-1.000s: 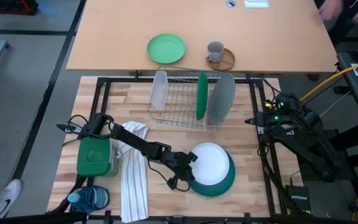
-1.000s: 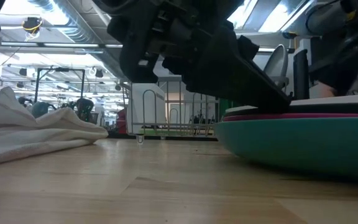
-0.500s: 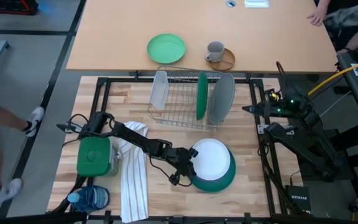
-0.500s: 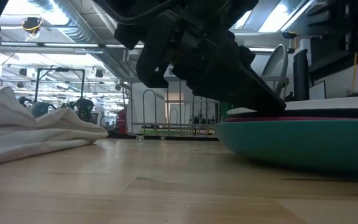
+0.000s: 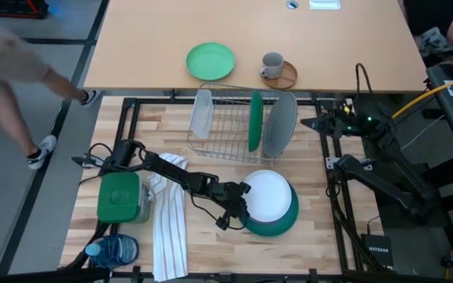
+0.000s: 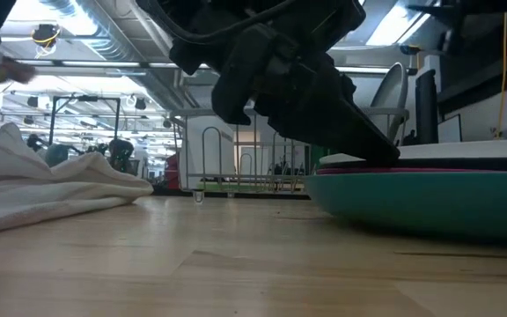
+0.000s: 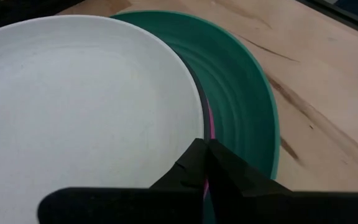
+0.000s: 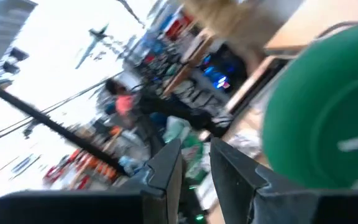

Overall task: Sort dishes
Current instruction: Put the white plate in the dish rack

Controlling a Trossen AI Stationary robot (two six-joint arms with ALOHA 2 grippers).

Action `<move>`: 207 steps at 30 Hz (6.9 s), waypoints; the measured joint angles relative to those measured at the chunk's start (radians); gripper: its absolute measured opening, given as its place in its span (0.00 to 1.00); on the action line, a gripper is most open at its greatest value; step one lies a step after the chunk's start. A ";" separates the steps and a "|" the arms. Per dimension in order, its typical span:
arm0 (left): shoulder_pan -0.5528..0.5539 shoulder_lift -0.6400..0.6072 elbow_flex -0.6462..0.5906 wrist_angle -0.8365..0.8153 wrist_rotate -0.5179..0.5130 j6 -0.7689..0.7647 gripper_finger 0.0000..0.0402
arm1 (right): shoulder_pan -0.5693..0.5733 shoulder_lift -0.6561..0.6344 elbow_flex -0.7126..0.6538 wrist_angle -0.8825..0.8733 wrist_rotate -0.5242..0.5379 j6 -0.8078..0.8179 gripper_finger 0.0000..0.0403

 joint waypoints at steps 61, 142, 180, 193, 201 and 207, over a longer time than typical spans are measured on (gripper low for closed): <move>-0.002 -0.001 0.000 -0.008 0.004 0.044 0.02 | 1.295 0.618 0.000 -0.556 1.155 0.530 0.22; -0.070 -0.035 0.042 0.037 -0.037 0.144 0.23 | 1.295 0.584 0.044 -0.504 0.967 0.524 0.05; -0.187 -0.042 0.058 0.040 -0.383 0.474 0.02 | 1.295 0.586 0.168 -0.559 0.859 0.552 0.09; -0.239 -0.038 0.056 0.027 -0.429 0.249 0.02 | 1.295 0.584 0.194 -0.571 0.891 0.360 0.10; -0.276 -0.058 0.056 0.025 -0.512 0.115 0.02 | 1.295 0.584 0.311 -0.637 1.009 0.206 0.10; -0.282 -0.166 0.056 -0.002 -0.555 0.000 0.02 | 1.295 0.584 0.451 -0.771 1.133 0.096 0.10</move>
